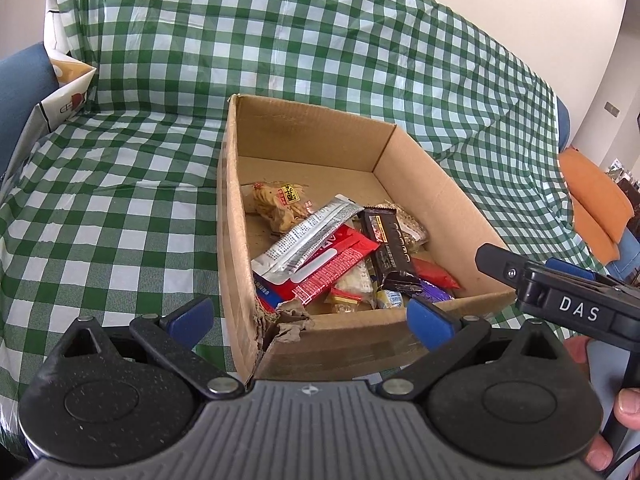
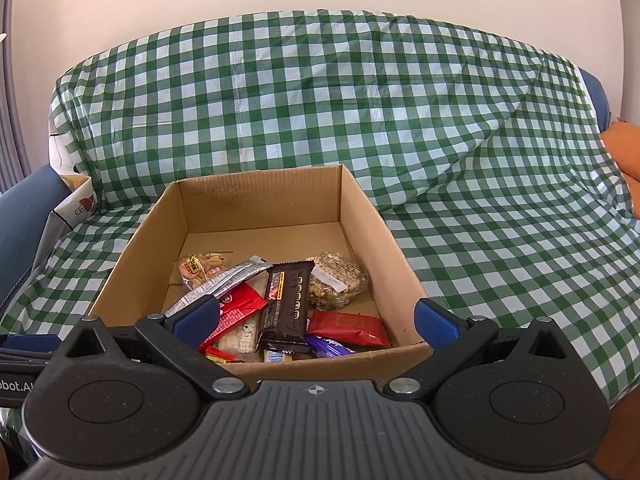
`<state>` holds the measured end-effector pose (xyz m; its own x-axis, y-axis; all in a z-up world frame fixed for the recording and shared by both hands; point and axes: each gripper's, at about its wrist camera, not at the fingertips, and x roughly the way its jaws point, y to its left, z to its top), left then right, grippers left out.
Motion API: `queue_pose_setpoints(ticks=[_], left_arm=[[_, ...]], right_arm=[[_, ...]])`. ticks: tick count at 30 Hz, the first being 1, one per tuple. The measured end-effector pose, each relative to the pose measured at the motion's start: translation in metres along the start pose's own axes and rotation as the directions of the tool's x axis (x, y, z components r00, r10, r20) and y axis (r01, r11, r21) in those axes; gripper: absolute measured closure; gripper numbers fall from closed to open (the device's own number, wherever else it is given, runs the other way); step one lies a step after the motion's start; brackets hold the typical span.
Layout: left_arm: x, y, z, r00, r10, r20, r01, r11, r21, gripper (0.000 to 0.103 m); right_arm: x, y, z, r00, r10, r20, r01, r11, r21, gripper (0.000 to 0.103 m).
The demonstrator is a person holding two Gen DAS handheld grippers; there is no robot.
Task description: Organize snacks
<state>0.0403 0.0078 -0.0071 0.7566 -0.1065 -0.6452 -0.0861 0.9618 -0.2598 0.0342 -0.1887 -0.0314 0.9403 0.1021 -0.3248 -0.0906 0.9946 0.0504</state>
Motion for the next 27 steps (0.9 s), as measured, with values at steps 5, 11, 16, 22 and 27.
queue_pose_setpoints(ticks=[5,11,16,22,27], left_arm=[[0.0001,-0.0009,0.0002,1.0,-0.005,0.001,0.005,1.0,0.001,0.0],[0.0007,-0.0029,-0.0001,1.0,-0.012,0.0,0.012,1.0,0.011,0.0],[0.0008,-0.0032,-0.0002,1.0,-0.01,0.0,0.01,1.0,0.012,0.0],[0.0007,-0.0031,-0.0005,1.0,-0.011,0.0,0.011,1.0,0.017,0.0],[0.0009,-0.0032,-0.0004,1.0,-0.012,0.001,0.012,1.0,0.027,0.0]], right_arm=[[-0.0002,0.0016,-0.0003,1.0,0.004,0.002,-0.004,1.0,-0.014,0.001],[0.0001,0.0017,0.0,1.0,0.005,0.002,-0.005,1.0,-0.02,0.001],[0.0001,0.0025,-0.0004,1.0,0.007,0.003,-0.007,1.0,-0.024,0.001],[0.0002,0.0027,-0.0014,1.0,0.008,0.003,-0.008,1.0,-0.026,0.001],[0.0001,0.0037,-0.0017,1.0,0.008,0.004,-0.008,1.0,-0.027,0.001]])
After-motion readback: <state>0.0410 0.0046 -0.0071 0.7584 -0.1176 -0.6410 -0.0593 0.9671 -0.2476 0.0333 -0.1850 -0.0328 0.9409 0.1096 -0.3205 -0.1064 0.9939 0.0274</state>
